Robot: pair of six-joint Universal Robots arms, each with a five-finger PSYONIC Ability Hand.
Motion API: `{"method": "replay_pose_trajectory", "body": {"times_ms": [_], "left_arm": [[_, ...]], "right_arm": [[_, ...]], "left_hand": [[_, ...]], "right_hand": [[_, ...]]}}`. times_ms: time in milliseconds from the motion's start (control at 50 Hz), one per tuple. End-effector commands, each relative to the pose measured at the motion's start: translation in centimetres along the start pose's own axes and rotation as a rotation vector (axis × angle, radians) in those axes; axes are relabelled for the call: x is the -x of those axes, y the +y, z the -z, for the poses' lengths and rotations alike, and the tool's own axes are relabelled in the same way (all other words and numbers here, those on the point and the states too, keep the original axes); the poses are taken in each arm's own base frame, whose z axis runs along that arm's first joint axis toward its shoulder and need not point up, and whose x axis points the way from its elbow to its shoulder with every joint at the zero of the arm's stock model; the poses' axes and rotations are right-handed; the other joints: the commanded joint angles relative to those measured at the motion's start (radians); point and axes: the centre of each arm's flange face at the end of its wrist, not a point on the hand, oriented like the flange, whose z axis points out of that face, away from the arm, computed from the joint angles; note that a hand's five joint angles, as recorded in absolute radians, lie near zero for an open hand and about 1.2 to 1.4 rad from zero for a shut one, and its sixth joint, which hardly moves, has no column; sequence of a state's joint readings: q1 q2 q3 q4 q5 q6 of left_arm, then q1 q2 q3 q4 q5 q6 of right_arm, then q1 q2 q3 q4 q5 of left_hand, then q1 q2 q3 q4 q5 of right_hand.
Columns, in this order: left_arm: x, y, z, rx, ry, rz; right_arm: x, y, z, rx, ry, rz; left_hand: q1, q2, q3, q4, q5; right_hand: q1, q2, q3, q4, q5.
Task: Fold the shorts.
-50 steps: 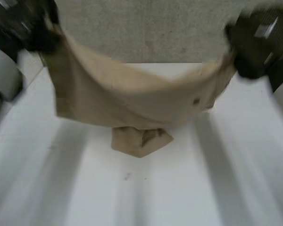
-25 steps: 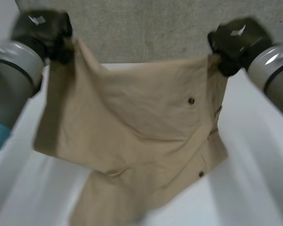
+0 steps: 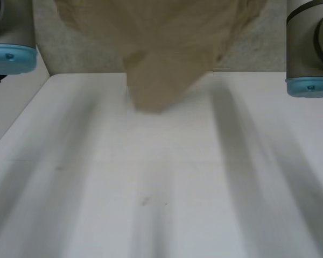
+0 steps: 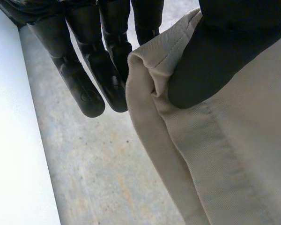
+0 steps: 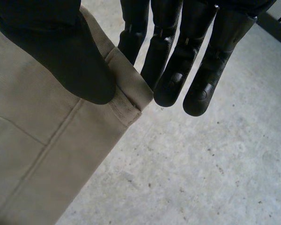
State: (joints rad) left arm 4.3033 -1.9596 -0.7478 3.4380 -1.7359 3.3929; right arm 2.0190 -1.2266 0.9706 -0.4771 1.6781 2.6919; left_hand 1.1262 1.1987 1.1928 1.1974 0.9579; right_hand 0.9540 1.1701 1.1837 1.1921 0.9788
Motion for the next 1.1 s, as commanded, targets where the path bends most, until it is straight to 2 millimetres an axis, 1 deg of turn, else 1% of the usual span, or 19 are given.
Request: {"method": "replay_pose_trajectory", "body": {"times_ms": [20,80,140,160,200,220,260,280,300,360,420,480,580,680,780,880,960,1040,1100], "left_arm": [[0.7,0.8,4.7,0.142,0.037,0.019],[0.5,3.5,7.9,0.247,0.059,0.034],[0.3,6.2,10.9,0.347,0.079,0.037],[0.2,7.7,12.7,0.403,0.091,0.032],[0.0,9.4,14.7,0.467,0.107,0.024],[-0.2,11.1,16.7,0.526,0.12,0.014],[-0.4,12.9,18.6,0.586,0.136,0.003],[-0.5,14.0,19.6,0.622,0.143,-0.004],[-0.8,16.1,21.7,0.694,0.163,-0.021],[-1.3,19.0,24.7,0.807,0.193,-0.05],[-1.7,19.6,25.8,0.845,0.22,-0.081],[-2.3,18.7,26.5,0.855,0.272,-0.118],[-1.8,16.2,26.1,0.85,0.301,-0.165],[-1.1,14.2,27.2,0.916,0.347,-0.214],[-0.1,12.5,28.7,1.014,0.382,-0.246],[0.8,10.6,30.3,1.127,0.421,-0.265],[1.4,8.8,31.8,1.208,0.458,-0.278],[2.0,6.2,33.0,1.267,0.512,-0.288],[2.2,3.4,33.6,1.269,0.588,-0.288]], "right_arm": [[0.9,2.2,3.3,0.146,-0.108,0.018],[1.9,4.8,6.0,0.276,-0.2,0.031],[2.8,7.7,9.7,0.44,-0.294,0.037],[3.3,9.1,11.8,0.519,-0.339,0.039],[3.8,10.5,13.8,0.592,-0.376,0.042],[4.3,11.8,15.8,0.655,-0.411,0.044],[4.7,12.9,17.3,0.698,-0.445,0.044],[5.2,14.0,18.9,0.74,-0.486,0.047],[5.5,14.5,19.6,0.76,-0.505,0.045],[6.5,16.6,21.9,0.83,-0.561,0.04],[6.7,17.3,22.7,0.865,-0.575,0.041],[6.5,16.9,22.8,0.872,-0.58,0.044],[5.7,15.0,22.3,0.861,-0.6,0.074],[4.8,13.7,23.7,0.941,-0.695,0.15],[3.3,13.6,25.1,1.031,-0.773,0.238],[1.8,12.0,26.3,1.08,-0.875,0.341],[0.4,10.4,27.1,1.124,-0.924,0.381],[-1.0,7.5,27.7,1.146,-0.975,0.396],[-2.1,5.2,28.4,1.154,-1.029,0.391]], "left_hand": [[0.27,0.198,0.203,0.199,0.264],[0.27,0.198,0.203,0.199,0.264],[0.27,0.198,0.203,0.199,0.264],[0.27,0.198,0.203,0.199,0.264],[0.27,0.198,0.203,0.199,0.264],[0.27,0.198,0.203,0.199,0.264],[0.27,0.198,0.203,0.199,0.264],[0.27,0.198,0.203,0.199,0.264],[0.27,0.198,0.203,0.199,0.264],[0.27,0.198,0.203,0.199,0.264],[0.27,0.198,0.203,0.199,0.264],[0.27,0.198,0.203,0.199,0.264],[0.27,0.198,0.203,0.199,0.264],[0.27,0.198,0.203,0.199,0.264],[0.27,0.198,0.203,0.199,0.264],[0.27,0.198,0.203,0.199,0.264],[0.27,0.198,0.203,0.199,0.264],[0.27,0.198,0.203,0.199,0.264],[0.27,0.198,0.203,0.199,0.264]], "right_hand": [[0.442,0.226,0.213,0.204,0.243],[0.442,0.226,0.213,0.204,0.243],[0.442,0.226,0.213,0.204,0.243],[0.442,0.226,0.213,0.204,0.243],[0.442,0.226,0.213,0.204,0.243],[0.442,0.226,0.213,0.204,0.243],[0.442,0.226,0.213,0.204,0.243],[0.442,0.226,0.213,0.204,0.243],[0.442,0.226,0.213,0.204,0.243],[0.442,0.226,0.213,0.204,0.243],[0.442,0.226,0.213,0.204,0.243],[0.442,0.226,0.213,0.204,0.243],[0.442,0.226,0.213,0.204,0.243],[0.442,0.226,0.213,0.204,0.243],[0.442,0.226,0.213,0.204,0.243],[0.442,0.226,0.213,0.204,0.243],[0.442,0.226,0.213,0.204,0.243],[0.442,0.226,0.213,0.204,0.243],[0.442,0.226,0.213,0.204,0.243]]}}
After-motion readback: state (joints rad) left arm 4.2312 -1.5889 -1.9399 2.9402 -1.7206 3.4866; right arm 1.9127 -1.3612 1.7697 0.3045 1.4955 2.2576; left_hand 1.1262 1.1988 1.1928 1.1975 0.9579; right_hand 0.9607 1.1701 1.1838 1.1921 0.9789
